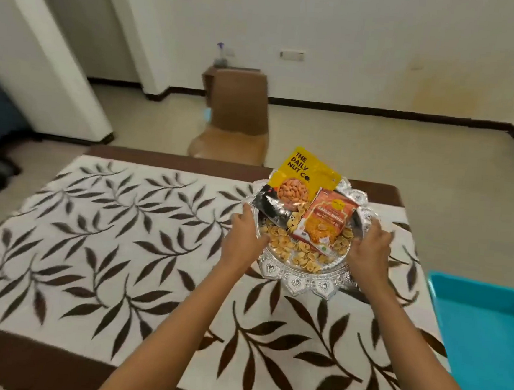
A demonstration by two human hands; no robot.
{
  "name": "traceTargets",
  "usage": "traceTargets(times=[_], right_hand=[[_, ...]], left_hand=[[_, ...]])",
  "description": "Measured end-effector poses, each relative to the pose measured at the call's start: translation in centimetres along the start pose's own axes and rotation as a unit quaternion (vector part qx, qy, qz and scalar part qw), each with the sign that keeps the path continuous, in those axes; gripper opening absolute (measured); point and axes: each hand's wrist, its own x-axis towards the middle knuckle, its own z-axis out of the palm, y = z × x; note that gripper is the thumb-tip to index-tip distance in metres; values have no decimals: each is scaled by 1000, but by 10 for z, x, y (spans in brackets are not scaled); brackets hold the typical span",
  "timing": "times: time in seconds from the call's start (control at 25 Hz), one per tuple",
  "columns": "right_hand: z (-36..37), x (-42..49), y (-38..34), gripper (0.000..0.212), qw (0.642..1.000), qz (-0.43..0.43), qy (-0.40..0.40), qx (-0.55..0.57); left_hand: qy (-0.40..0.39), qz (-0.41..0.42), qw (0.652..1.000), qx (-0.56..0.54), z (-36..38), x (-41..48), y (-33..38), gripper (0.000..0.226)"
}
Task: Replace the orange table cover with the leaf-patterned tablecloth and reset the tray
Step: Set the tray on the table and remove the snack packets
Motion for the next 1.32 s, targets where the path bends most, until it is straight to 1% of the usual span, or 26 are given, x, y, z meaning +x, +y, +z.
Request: traceTargets(times=[0.16,0.32,0.4,0.48,0.56,0.64,0.76,0.84,0.92,0.96,1.04,1.12,1.16,1.24,1.32], right_hand=[[89,-33,-91,45,994,-79,-69,34],[146,-60,-162,44,986,-104,-126,35],[165,-68,-189,45,984,-111,-137,32],[182,-71,-208,48,982,-118,-145,26],[199,-70,-222,50,980,-105,-164,25],[212,-69,-228,53,979,-97,-177,17],[227,-65,-231,56,979,-114,-166,-9],[231,-64,-233,57,979,-124,-157,-48],[233,-63,-235,56,977,-129,-133,-105],[232,-63,-237,55,977,-131,-115,-126],[230,-59,-241,50,978,-154,-72,-125],[229,-50,-251,49,979,-170,-51,-101],[230,-46,-258,55,980,-158,-63,-107],[232,-39,-272,65,977,-117,-115,-136],[237,-36,-280,62,973,-87,-162,-139]], left_hand=[[58,-95,994,10,-62,-15,-106,82],[89,-147,985,-4,-106,-22,-177,77],[97,-158,983,-23,-124,-16,-203,74],[99,-150,983,-38,-137,-5,-226,72],[100,-142,984,-48,-145,8,-246,70],[98,-138,984,-51,-148,22,-259,67],[102,-134,984,-55,-144,37,-274,63],[94,-148,983,-56,-142,44,-283,65],[80,-171,982,-23,-141,50,-292,68],[86,-179,980,6,-140,53,-294,67],[140,-175,973,51,-138,56,-294,63],[199,-162,965,60,-140,63,-289,55],[207,-162,963,62,-142,67,-286,54],[205,-167,962,68,-149,79,-278,52],[205,-169,961,72,-155,92,-273,40]])
